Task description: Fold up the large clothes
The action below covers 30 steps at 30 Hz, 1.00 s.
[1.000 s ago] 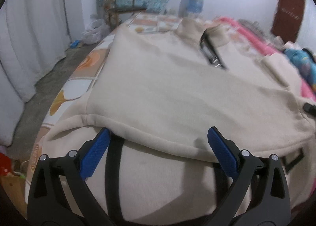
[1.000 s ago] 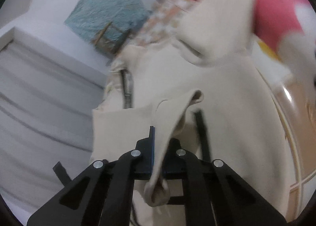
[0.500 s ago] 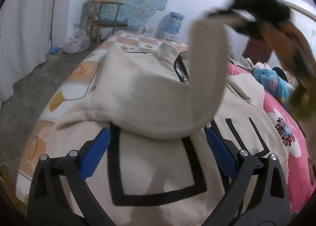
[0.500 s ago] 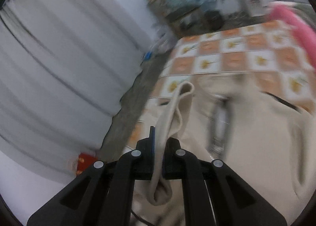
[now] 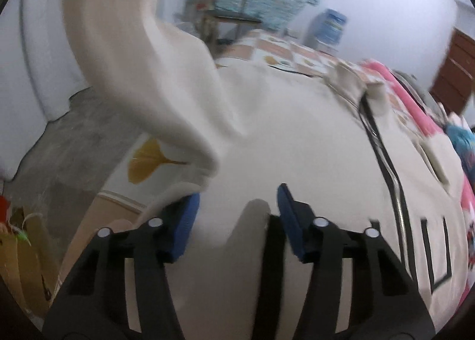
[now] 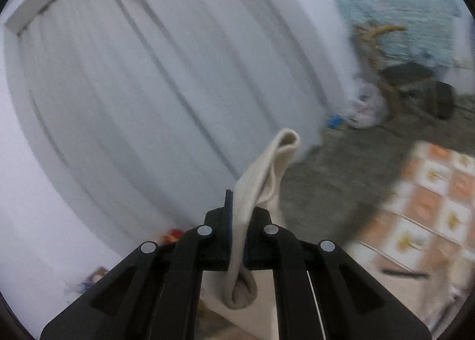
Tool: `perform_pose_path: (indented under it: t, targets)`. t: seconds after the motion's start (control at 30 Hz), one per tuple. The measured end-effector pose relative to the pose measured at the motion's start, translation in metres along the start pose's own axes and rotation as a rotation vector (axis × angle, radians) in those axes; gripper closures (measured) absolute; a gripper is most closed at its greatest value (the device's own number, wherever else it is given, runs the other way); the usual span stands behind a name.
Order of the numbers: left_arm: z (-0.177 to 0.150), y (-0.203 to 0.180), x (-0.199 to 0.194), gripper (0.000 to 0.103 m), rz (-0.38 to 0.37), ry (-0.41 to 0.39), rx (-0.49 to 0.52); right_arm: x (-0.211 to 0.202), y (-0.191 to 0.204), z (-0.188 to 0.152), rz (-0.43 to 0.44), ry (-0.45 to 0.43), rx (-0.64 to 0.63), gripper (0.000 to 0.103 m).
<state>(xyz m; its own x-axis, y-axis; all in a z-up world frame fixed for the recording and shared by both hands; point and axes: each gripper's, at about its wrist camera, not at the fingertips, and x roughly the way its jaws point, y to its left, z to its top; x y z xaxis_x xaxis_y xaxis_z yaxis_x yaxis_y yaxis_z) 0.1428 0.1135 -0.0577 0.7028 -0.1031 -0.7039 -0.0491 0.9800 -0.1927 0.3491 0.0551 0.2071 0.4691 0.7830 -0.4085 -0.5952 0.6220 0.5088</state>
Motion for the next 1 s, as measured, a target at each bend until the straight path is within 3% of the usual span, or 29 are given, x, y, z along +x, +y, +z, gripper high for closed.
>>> perform_pose_path:
  t: [0.2,0.33,0.5,0.6,0.77,0.9,1.0]
  targets:
    - [0.000,-0.005,0.004,0.054,0.072,-0.019,0.030,-0.101,-0.120,-0.082,-0.257,0.024,0.186,0.098]
    - [0.000,-0.008,0.005,0.055,0.103,-0.025,0.042,-0.156,-0.158,-0.128,-0.355,0.014,0.269,0.098]
    - [0.001,-0.015,0.006,0.055,0.141,-0.022,0.063,-0.187,-0.198,-0.200,-0.451,0.081,0.416,0.098]
    - [0.001,-0.015,0.005,0.055,0.151,-0.014,0.071,-0.200,-0.204,-0.215,-0.488,0.078,0.433,0.098]
    - [-0.002,-0.011,0.000,0.055,0.160,-0.013,0.088,-0.195,-0.241,-0.245,-0.595,0.194,0.515,0.098]
    - [-0.002,-0.009,0.000,0.055,0.134,-0.006,0.077,-0.197,-0.210,-0.229,-0.591,0.162,0.396,0.098]
    - [-0.002,-0.008,0.000,0.055,0.116,-0.003,0.078,-0.193,-0.212,-0.222,-0.651,0.201,0.359,0.098]
